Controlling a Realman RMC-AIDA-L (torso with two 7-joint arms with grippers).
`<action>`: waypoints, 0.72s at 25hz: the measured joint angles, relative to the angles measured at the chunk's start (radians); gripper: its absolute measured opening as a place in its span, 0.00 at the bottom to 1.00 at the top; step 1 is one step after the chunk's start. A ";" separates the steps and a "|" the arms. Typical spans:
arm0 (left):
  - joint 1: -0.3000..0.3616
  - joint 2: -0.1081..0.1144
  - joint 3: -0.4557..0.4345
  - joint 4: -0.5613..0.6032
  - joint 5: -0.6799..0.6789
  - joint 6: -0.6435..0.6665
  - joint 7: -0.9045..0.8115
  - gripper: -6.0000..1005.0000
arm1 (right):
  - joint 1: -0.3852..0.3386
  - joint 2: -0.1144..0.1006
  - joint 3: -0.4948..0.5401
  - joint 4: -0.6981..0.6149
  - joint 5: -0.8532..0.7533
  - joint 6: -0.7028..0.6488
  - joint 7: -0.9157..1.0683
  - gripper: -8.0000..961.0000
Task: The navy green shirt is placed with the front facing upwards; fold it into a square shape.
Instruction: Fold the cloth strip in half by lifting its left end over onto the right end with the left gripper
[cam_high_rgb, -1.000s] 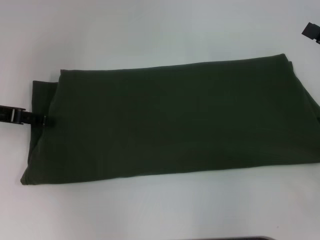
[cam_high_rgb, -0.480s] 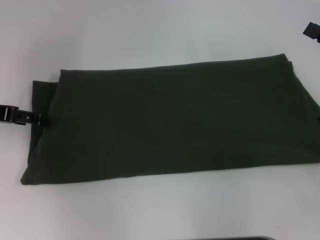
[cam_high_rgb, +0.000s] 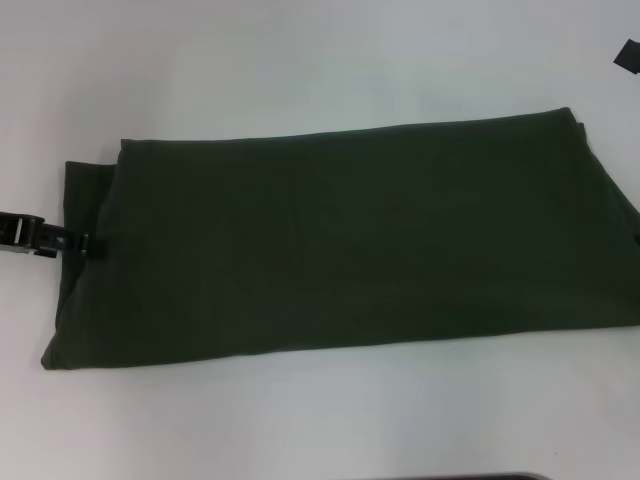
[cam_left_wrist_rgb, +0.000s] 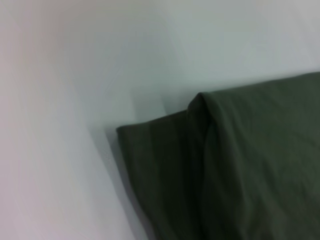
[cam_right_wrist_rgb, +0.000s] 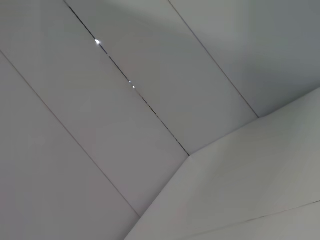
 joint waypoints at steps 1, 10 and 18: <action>-0.003 -0.002 0.009 -0.001 0.000 0.001 -0.011 0.90 | 0.000 0.000 0.000 0.000 0.000 0.000 0.000 0.57; -0.018 0.003 0.020 -0.030 0.025 -0.016 -0.042 0.90 | 0.000 -0.002 0.000 -0.002 0.002 0.000 0.000 0.57; -0.024 0.003 0.022 -0.039 0.030 -0.012 -0.061 0.90 | 0.000 -0.005 0.000 -0.005 0.016 0.000 0.000 0.57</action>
